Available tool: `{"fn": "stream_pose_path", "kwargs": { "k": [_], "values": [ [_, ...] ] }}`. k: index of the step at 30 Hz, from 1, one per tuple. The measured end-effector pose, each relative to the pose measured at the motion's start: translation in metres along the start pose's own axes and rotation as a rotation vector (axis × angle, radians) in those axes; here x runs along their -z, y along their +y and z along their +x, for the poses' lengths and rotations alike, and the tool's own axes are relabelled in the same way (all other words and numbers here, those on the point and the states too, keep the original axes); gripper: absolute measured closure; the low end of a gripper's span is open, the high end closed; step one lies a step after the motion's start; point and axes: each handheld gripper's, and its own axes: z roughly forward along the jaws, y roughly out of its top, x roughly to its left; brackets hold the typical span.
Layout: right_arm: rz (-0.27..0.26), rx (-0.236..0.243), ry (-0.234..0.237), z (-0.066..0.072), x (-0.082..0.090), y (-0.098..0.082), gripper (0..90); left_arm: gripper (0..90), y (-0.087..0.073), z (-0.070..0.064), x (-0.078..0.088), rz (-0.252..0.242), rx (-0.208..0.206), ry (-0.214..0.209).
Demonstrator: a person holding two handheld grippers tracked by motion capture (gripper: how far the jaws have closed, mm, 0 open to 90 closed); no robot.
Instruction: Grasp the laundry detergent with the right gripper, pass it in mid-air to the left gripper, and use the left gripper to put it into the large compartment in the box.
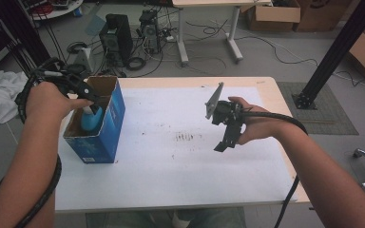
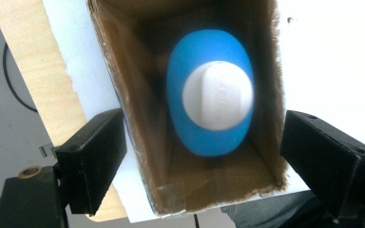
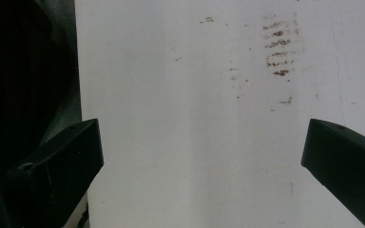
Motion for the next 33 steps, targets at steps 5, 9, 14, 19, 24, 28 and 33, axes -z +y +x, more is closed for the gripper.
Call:
{"fn": "stream_pose_path", "kwargs": {
  "k": [5,9,14,19,24,28,33],
  "values": [
    [-0.007,-0.002,-0.002,-0.001,0.002,-0.002,0.0,13.3,0.001,-0.003,0.011,-0.01,-0.013,-0.003],
    [-0.015,-0.004,-0.004,-0.001,0.002,-0.003,0.0,12.3,0.002,-0.007,0.018,-0.024,-0.029,0.004],
    [-0.016,-0.01,-0.004,0.0,0.002,-0.005,0.0,7.9,0.005,-0.017,0.024,-0.026,-0.071,-0.006],
    [-0.017,-0.017,-0.002,0.001,0.001,-0.005,0.0,6.3,0.007,-0.032,0.029,-0.035,-0.126,-0.02],
    [-0.007,-0.019,0.0,0.002,-0.001,-0.003,0.0,4.8,0.008,-0.047,0.034,-0.034,-0.206,-0.033],
    [-0.001,-0.021,0.001,0.002,-0.001,-0.002,0.0,3.4,0.009,-0.059,0.038,-0.036,-0.272,-0.042],
    [0.001,-0.021,-0.004,0.002,0.001,-0.001,0.0,0.9,0.009,-0.074,0.039,-0.036,-0.356,-0.1]
  ]
}}
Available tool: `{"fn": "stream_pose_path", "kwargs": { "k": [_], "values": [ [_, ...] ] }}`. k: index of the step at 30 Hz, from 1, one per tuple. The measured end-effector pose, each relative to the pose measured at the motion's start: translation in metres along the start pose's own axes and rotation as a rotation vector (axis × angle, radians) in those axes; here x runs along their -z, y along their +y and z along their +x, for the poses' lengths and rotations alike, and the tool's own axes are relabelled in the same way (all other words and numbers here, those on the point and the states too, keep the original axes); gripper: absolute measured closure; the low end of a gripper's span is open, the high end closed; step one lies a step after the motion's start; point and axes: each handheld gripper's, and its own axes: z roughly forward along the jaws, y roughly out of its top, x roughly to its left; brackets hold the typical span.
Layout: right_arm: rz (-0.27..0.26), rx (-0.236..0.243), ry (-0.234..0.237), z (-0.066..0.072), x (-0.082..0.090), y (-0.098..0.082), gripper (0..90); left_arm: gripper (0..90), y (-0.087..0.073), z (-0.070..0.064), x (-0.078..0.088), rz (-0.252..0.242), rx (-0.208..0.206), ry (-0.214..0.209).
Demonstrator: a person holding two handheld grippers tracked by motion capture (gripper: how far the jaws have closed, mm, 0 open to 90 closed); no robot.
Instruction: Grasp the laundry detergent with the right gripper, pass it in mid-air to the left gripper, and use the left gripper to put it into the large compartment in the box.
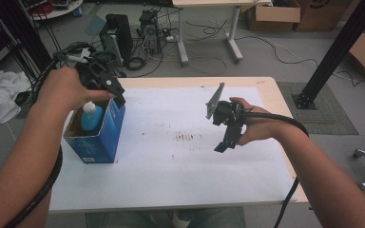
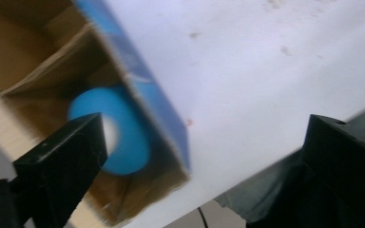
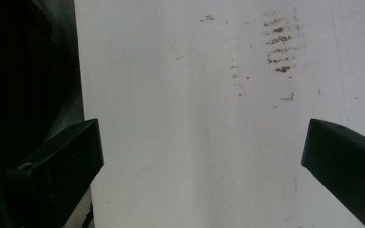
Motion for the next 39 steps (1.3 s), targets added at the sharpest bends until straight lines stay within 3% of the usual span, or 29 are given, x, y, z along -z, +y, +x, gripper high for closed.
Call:
{"fn": "stream_pose_path", "kwargs": {
  "k": [6,12,18,24,28,35,39],
  "values": [
    [0.006,-0.008,-0.001,0.001,0.001,-0.001,0.0,0.4,0.007,-0.016,-0.01,0.016,-0.135,-0.037],
    [0.02,-0.021,0.002,-0.001,0.0,-0.003,0.0,0.2,0.011,-0.032,-0.019,0.061,-0.321,-0.079],
    [0.036,-0.041,-0.004,-0.004,0.003,-0.006,0.0,0.2,0.013,-0.046,-0.029,0.096,-0.532,-0.127],
    [0.045,-0.052,-0.014,-0.006,0.009,-0.008,0.0,0.1,0.011,-0.059,-0.04,0.138,-0.702,-0.169],
    [0.05,-0.057,-0.014,-0.007,0.01,-0.01,0.0,0.2,0.011,-0.063,-0.047,0.151,-0.75,-0.173],
    [0.057,-0.056,-0.01,-0.009,0.011,-0.009,0.0,0.2,0.01,-0.067,-0.052,0.14,-0.793,-0.187],
    [0.076,-0.05,-0.016,-0.009,0.011,-0.006,0.0,0.1,0.009,-0.07,-0.054,0.154,-0.808,-0.17]
  ]
}}
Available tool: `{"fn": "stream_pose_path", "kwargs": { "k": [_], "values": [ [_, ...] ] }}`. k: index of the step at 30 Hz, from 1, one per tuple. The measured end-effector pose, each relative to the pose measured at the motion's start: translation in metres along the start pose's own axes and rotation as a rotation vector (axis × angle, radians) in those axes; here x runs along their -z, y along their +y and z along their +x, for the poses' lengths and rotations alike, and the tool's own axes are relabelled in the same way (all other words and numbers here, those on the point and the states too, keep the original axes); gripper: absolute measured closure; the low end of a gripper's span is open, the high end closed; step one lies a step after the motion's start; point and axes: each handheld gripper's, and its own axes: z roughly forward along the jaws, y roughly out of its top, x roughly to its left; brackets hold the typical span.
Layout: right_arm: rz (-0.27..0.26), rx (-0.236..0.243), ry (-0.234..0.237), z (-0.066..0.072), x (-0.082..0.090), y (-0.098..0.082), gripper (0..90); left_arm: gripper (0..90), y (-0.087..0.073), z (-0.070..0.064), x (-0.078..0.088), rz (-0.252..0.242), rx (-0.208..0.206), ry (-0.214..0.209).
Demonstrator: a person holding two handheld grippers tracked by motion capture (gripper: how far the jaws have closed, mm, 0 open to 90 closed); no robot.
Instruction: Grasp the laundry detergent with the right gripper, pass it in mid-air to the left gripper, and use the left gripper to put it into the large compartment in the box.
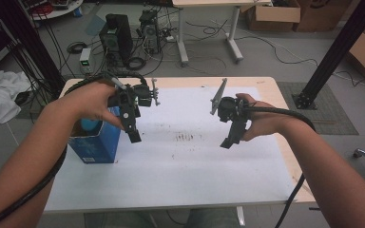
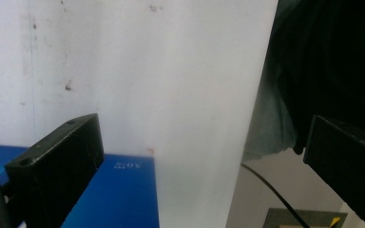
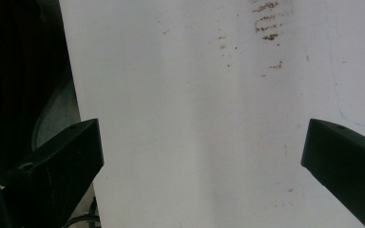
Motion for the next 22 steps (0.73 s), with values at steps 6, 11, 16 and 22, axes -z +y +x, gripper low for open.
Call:
{"fn": "stream_pose_path", "kwargs": {
  "k": [6,11,16,22],
  "values": [
    [-0.001,0.007,-0.002,0.0013,-0.0003,0.0019,0.0,0.1,0.0016,-0.0039,0.0016,-0.001,-0.014,0.001],
    [-0.006,0.005,0.0,0.0016,0.0012,0.0003,0.0,0.1,0.0032,-0.0041,0.0026,0.004,-0.018,0.002],
    [-0.008,0.001,0.0,0.0022,0.0027,-0.0021,0.0,0.1,0.0048,-0.0034,0.0027,0.0,-0.02,0.001],
    [-0.006,-0.003,0.0,0.0009,0.0017,-0.0039,0.0,0.1,0.0069,-0.0033,0.0018,0.0,-0.018,-0.005]
  ]
}}
